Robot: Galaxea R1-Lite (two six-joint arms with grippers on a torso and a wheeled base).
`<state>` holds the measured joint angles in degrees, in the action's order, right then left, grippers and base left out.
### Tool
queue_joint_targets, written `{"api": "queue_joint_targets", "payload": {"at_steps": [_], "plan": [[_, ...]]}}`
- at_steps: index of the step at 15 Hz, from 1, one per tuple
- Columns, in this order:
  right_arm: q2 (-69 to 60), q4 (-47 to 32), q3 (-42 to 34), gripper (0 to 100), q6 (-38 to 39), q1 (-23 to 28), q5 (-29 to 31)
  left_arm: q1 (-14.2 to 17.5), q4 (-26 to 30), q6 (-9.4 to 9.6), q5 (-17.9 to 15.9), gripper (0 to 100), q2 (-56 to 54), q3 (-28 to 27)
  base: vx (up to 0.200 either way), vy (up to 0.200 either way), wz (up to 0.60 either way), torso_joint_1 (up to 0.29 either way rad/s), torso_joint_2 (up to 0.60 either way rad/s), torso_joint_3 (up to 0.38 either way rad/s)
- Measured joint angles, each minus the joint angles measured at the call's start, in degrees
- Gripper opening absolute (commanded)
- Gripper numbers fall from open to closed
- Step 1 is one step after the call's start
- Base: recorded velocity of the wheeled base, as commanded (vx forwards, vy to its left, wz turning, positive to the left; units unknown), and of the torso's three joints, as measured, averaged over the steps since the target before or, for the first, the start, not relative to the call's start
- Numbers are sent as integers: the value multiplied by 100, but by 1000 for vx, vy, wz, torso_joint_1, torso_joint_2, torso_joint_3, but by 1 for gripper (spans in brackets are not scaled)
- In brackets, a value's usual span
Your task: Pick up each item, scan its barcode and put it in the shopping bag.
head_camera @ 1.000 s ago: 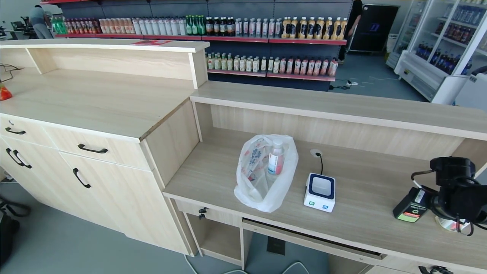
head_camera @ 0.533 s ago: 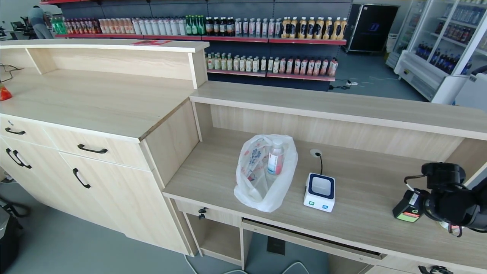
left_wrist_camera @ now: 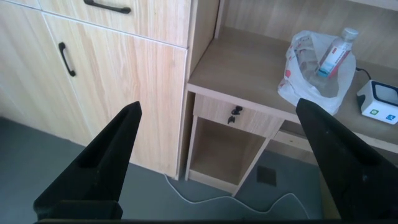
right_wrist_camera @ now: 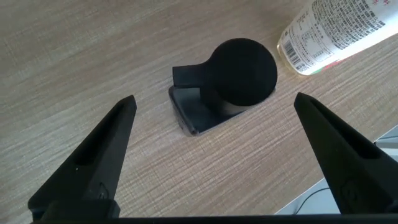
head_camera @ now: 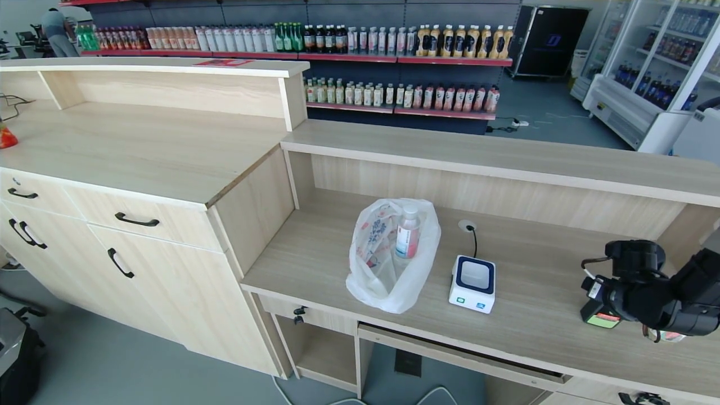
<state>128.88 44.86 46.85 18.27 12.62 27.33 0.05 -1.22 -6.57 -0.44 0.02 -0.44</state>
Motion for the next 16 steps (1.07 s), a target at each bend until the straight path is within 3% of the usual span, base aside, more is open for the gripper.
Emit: {"api": "queue_joint_targets", "payload": {"at_steps": [16], "plan": [[725, 605, 425, 100, -434, -144, 9, 0, 0, 1, 0, 100, 0, 0, 0, 0, 0, 0, 0, 0]]}}
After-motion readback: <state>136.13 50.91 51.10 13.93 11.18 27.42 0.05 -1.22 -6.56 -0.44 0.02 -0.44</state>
